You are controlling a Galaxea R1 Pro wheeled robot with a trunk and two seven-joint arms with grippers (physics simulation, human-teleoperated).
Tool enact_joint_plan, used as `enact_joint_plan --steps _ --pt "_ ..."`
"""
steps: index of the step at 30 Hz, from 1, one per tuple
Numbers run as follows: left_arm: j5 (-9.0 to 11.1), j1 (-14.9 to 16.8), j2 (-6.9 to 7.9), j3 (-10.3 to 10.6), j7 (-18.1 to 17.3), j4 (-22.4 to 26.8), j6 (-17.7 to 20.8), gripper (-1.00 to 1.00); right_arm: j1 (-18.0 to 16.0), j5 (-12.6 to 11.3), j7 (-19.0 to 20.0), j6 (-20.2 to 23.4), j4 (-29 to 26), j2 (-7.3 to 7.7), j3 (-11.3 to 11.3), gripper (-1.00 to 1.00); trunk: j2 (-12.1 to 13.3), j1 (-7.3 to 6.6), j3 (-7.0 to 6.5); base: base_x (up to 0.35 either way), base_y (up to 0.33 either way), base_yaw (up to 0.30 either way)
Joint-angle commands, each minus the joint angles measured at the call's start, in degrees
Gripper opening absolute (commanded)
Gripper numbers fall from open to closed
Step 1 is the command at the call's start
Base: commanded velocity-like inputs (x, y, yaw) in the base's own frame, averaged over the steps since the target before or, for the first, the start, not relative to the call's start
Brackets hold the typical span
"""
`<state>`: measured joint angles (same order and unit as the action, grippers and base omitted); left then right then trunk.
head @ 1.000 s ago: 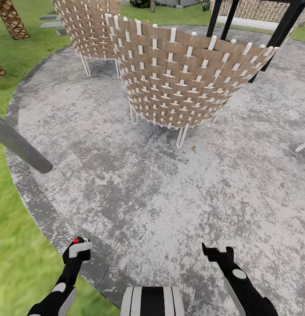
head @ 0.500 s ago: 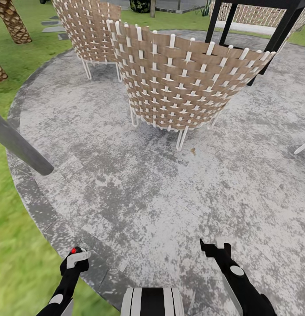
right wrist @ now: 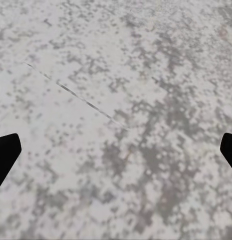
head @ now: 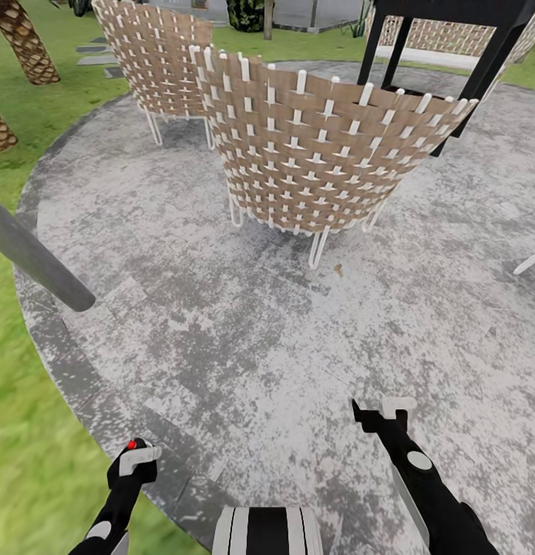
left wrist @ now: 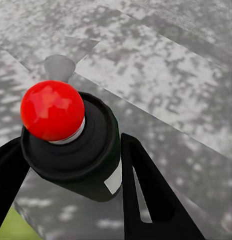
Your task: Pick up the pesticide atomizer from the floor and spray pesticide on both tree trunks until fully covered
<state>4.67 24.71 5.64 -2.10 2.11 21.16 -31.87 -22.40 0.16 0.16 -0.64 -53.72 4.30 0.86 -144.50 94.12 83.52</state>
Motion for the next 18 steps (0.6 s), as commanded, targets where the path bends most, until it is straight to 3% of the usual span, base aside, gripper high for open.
enact_joint_plan --steps 1,18 --pt "-0.2 0.0 0.01 0.6 -0.1 -2.2 -0.1 -1.0 0.0 0.0 0.0 -0.1 0.0 0.0 0.0 1.0 0.0 0.0 -0.06 0.0 0.0 0.0" --pt "0.1 0.0 -0.01 0.3 -0.1 -2.5 -0.1 -1.0 0.0 0.1 0.0 -0.1 0.2 0.0 -0.1 1.0 0.0 0.0 -1.57 0.0 0.0 0.0"
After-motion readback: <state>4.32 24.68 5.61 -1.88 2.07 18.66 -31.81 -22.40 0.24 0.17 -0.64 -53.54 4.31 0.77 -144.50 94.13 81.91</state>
